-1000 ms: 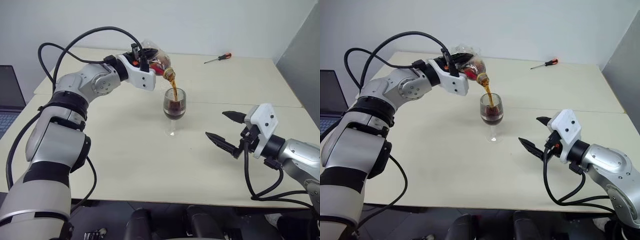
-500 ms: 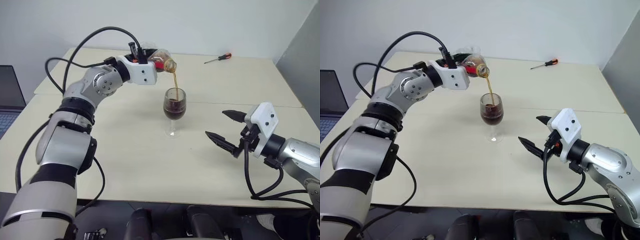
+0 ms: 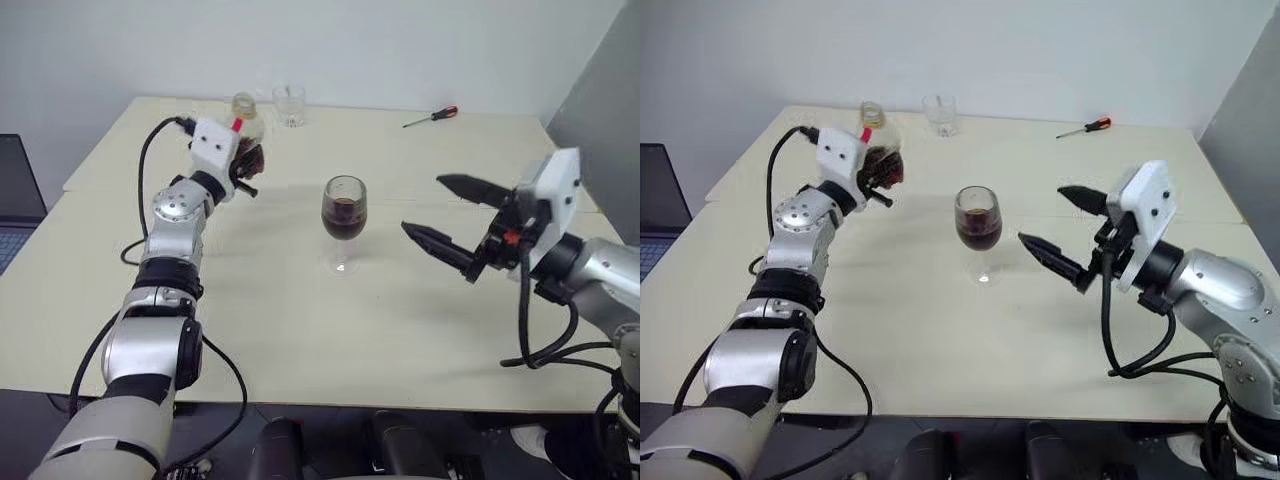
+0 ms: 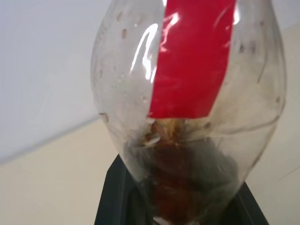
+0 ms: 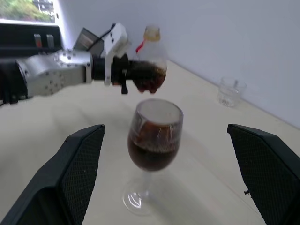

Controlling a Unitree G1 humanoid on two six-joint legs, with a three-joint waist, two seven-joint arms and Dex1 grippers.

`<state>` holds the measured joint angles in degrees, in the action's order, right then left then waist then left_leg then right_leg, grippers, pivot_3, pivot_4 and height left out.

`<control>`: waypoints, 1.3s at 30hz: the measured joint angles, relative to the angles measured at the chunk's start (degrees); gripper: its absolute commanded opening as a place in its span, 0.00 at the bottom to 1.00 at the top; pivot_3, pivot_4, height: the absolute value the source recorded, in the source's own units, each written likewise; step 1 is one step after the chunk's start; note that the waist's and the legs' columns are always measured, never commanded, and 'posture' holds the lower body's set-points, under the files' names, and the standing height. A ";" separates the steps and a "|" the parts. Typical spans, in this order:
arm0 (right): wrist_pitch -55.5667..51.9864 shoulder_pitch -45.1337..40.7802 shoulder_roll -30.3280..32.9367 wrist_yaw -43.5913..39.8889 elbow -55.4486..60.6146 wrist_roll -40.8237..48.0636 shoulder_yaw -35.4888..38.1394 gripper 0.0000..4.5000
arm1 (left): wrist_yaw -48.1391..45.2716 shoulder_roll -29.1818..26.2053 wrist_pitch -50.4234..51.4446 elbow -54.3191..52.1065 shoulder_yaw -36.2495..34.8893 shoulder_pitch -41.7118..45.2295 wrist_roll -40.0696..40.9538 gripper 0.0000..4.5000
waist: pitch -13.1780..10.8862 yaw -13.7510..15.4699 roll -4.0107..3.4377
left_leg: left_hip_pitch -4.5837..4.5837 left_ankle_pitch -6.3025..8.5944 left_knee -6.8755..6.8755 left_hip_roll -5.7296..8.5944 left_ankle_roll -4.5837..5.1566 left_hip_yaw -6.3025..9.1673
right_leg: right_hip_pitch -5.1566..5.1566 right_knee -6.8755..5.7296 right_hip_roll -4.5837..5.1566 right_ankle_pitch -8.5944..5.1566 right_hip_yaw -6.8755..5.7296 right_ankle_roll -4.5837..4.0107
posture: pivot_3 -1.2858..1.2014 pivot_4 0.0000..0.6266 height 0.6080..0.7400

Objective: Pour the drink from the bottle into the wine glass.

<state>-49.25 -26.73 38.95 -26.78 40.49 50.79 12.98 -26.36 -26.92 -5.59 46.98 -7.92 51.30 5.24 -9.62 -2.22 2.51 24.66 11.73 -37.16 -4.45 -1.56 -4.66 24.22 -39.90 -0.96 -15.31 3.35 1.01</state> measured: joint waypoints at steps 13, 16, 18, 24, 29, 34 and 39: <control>0.79 -5.66 1.00 -3.91 -5.77 0.55 -5.29 1.00 | 10.30 4.69 14.18 -18.26 -7.70 -16.12 6.99 0.31 | 0.04 0.70 0.06 | 0.01 0.01 -0.06 0.03 0.01 0.01 | -0.04 0.02 0.06 0.00 -0.01 0.00 | 0.52 0.24 1.00; 1.18 -5.72 1.01 -4.71 -6.47 -0.05 -5.42 1.00 | 11.44 5.18 15.65 -21.14 -7.89 -18.13 7.54 0.51 | 0.04 0.67 0.06 | 0.01 0.01 -0.04 0.02 0.01 0.00 | -0.03 0.03 0.06 0.00 0.00 0.00 | 0.52 0.24 1.00; 1.24 -5.88 0.99 -4.99 -6.74 -0.10 -5.78 1.00 | 12.12 5.44 16.47 -23.25 -8.23 -18.97 8.04 0.65 | 0.04 0.67 0.06 | 0.01 0.01 -0.04 0.02 0.01 0.01 | -0.03 0.02 0.06 0.00 0.00 0.00 | 0.52 0.24 1.00; 2.58 -6.76 0.35 -6.58 -8.03 -1.64 -8.00 1.00 | 12.95 5.42 17.44 -26.07 -8.76 -21.55 8.66 1.00 | 0.04 0.64 0.05 | -0.01 0.01 -0.02 0.01 0.01 0.00 | -0.03 0.02 0.05 0.00 0.00 0.00 | 0.52 0.24 1.00; 3.78 -8.26 -0.58 -7.38 -9.38 -2.71 -8.85 1.00 | 13.25 5.23 18.03 -27.44 -8.87 -22.23 8.87 1.00 | 0.04 0.65 0.06 | -0.01 0.01 -0.01 0.01 0.01 0.01 | -0.03 0.04 0.05 0.00 0.00 0.00 | 0.52 0.24 1.00; 4.17 -8.71 -0.97 -8.66 -10.66 -3.58 -9.88 1.00 | 9.78 3.26 20.59 -31.88 -8.51 -24.57 10.29 1.00 | 0.04 0.55 0.05 | -0.01 0.01 0.02 0.00 0.01 -0.02 | -0.01 0.04 0.05 0.00 0.02 -0.01 | 0.52 0.24 1.00; 4.26 -9.42 -0.48 -13.23 -12.12 -3.93 -11.03 1.00 | 0.13 -5.44 25.95 -40.33 -8.46 -30.00 13.72 1.00 | 0.04 0.23 0.05 | -0.10 0.01 0.12 -0.08 0.01 -0.04 | 0.02 0.02 0.01 -0.03 0.05 -0.06 | 0.52 0.24 1.00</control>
<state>-44.99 -36.15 38.48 -40.01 28.37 46.86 1.95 -26.23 -32.36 20.36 6.65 -16.38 21.29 18.96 -9.58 -1.98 2.56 24.56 11.74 -37.05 -4.53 -1.55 -4.70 24.24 -39.88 -0.95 -15.33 3.41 0.94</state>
